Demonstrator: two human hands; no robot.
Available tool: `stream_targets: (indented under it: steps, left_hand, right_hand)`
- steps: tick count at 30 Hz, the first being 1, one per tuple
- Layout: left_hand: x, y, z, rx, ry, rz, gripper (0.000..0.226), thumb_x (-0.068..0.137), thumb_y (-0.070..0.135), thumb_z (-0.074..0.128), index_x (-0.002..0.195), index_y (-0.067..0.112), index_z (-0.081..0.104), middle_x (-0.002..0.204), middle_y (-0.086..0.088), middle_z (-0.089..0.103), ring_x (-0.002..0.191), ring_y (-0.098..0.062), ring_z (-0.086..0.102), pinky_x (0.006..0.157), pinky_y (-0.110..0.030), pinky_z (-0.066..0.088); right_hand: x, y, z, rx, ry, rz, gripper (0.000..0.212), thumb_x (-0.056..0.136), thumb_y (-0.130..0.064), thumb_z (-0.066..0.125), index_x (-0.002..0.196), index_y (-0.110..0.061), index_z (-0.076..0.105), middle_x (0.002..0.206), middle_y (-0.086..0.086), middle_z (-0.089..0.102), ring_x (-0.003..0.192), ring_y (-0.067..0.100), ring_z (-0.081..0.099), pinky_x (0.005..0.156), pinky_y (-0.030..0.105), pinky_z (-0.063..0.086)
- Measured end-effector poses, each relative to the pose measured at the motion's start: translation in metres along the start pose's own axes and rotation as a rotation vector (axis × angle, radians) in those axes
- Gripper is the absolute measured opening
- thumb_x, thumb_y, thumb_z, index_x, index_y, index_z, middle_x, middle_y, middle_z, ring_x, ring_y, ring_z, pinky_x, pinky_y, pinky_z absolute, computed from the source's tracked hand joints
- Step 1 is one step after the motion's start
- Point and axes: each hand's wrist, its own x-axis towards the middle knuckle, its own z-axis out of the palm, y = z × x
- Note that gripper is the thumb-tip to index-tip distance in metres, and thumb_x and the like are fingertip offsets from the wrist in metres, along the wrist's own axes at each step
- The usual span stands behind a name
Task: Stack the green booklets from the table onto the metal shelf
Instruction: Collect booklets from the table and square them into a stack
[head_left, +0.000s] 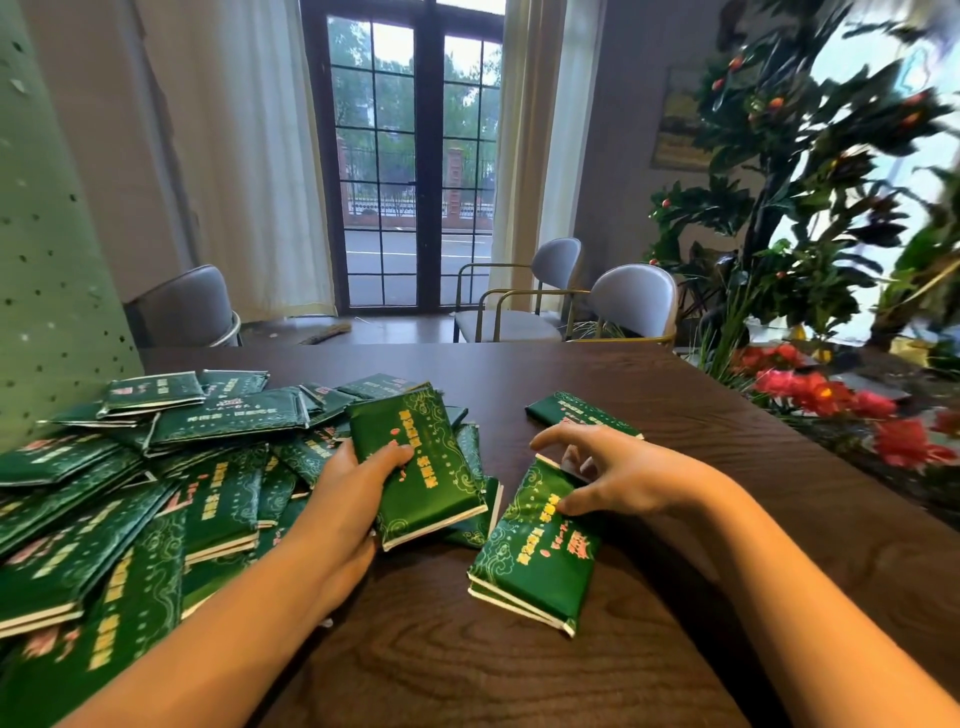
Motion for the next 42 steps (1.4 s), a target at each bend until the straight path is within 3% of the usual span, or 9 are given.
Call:
stream_targets:
  steps: [7, 11, 18, 24, 28, 31, 34, 38, 42]
  left_hand:
    - [-0.001, -0.001, -0.001, 0.029, 0.007, 0.006, 0.014, 0.094, 0.004, 0.053, 0.098, 0.016, 0.059, 0.09, -0.01, 0.071, 0.076, -0.021, 0.068, 0.061, -0.033, 0.06]
    - [0.002, -0.002, -0.001, 0.027, 0.027, 0.011, 0.012, 0.093, 0.005, 0.054, 0.098, 0.016, 0.058, 0.089, -0.01, 0.071, 0.076, -0.021, 0.068, 0.064, -0.032, 0.054]
    - [0.007, -0.001, -0.003, -0.011, 0.123, 0.087, 0.015, 0.094, 0.004, 0.051, 0.094, 0.018, 0.057, 0.086, -0.007, 0.067, 0.073, -0.019, 0.064, 0.067, -0.032, 0.053]
    - [0.009, -0.003, -0.005, -0.008, 0.146, 0.074, 0.016, 0.093, 0.004, 0.052, 0.095, 0.018, 0.057, 0.083, -0.006, 0.067, 0.071, -0.019, 0.064, 0.059, -0.031, 0.054]
    - [0.007, -0.003, 0.0, -0.002, 0.092, 0.038, 0.016, 0.094, 0.002, 0.049, 0.095, 0.016, 0.057, 0.081, -0.007, 0.067, 0.067, -0.018, 0.064, 0.052, -0.026, 0.056]
    - [0.002, -0.003, 0.004, -0.028, 0.036, 0.017, 0.018, 0.097, 0.002, 0.042, 0.097, 0.015, 0.055, 0.085, -0.009, 0.065, 0.073, -0.021, 0.063, 0.062, -0.034, 0.056]
    - [-0.002, -0.003, 0.007, -0.056, -0.012, 0.016, 0.018, 0.099, 0.003, 0.038, 0.106, 0.011, 0.053, 0.092, -0.013, 0.065, 0.077, -0.022, 0.064, 0.06, -0.036, 0.058]
    - [0.0, -0.004, 0.008, -0.076, -0.025, 0.059, 0.028, 0.102, 0.011, 0.037, 0.127, 0.007, 0.048, 0.113, -0.022, 0.066, 0.096, -0.032, 0.066, 0.079, -0.045, 0.055]
    - [0.001, -0.008, 0.006, 0.013, -0.033, 0.102, 0.032, 0.096, 0.015, 0.052, 0.127, 0.007, 0.048, 0.112, -0.02, 0.068, 0.088, -0.03, 0.07, 0.068, -0.038, 0.06]
  right_hand:
    - [0.003, 0.002, 0.002, 0.05, -0.073, 0.003, 0.066, 0.084, -0.007, 0.067, 0.139, -0.033, 0.041, 0.125, -0.002, 0.05, 0.115, 0.015, 0.051, 0.1, 0.029, 0.045]
    - [0.001, 0.001, -0.005, 0.256, 0.043, -0.105, 0.056, 0.083, 0.006, 0.061, 0.124, -0.032, 0.055, 0.116, 0.009, 0.059, 0.098, 0.019, 0.06, 0.086, 0.031, 0.053]
    - [-0.006, 0.0, -0.012, 0.658, 0.099, -0.15, 0.055, 0.088, 0.011, 0.048, 0.127, -0.029, 0.054, 0.12, 0.012, 0.056, 0.104, 0.022, 0.061, 0.078, 0.027, 0.055]
    - [-0.004, -0.003, -0.012, 1.138, 0.171, -0.204, 0.036, 0.084, 0.016, 0.045, 0.104, -0.009, 0.063, 0.095, 0.013, 0.068, 0.08, 0.023, 0.068, 0.065, 0.031, 0.057]
    - [0.005, -0.008, -0.002, 1.338, 0.253, -0.154, 0.029, 0.083, 0.012, 0.051, 0.095, -0.013, 0.059, 0.088, 0.012, 0.065, 0.073, 0.022, 0.068, 0.06, 0.031, 0.057]
    - [0.01, -0.02, 0.011, 1.336, 0.315, -0.117, 0.028, 0.084, 0.013, 0.053, 0.09, -0.015, 0.051, 0.087, 0.013, 0.063, 0.065, 0.018, 0.068, 0.053, 0.028, 0.056]
    - [0.01, -0.034, 0.029, 1.221, 0.29, -0.162, 0.032, 0.083, 0.014, 0.055, 0.097, -0.014, 0.051, 0.079, 0.011, 0.064, 0.063, 0.015, 0.067, 0.052, 0.024, 0.053]
    - [0.009, -0.044, 0.048, 0.715, 0.281, -0.28, 0.054, 0.083, 0.003, 0.065, 0.125, -0.023, 0.044, 0.092, 0.015, 0.063, 0.08, 0.016, 0.064, 0.07, 0.029, 0.056]
    - [0.008, -0.054, 0.063, 0.492, 0.26, -0.372, 0.074, 0.083, -0.011, 0.07, 0.141, -0.032, 0.031, 0.098, -0.002, 0.07, 0.088, 0.005, 0.067, 0.083, 0.028, 0.054]
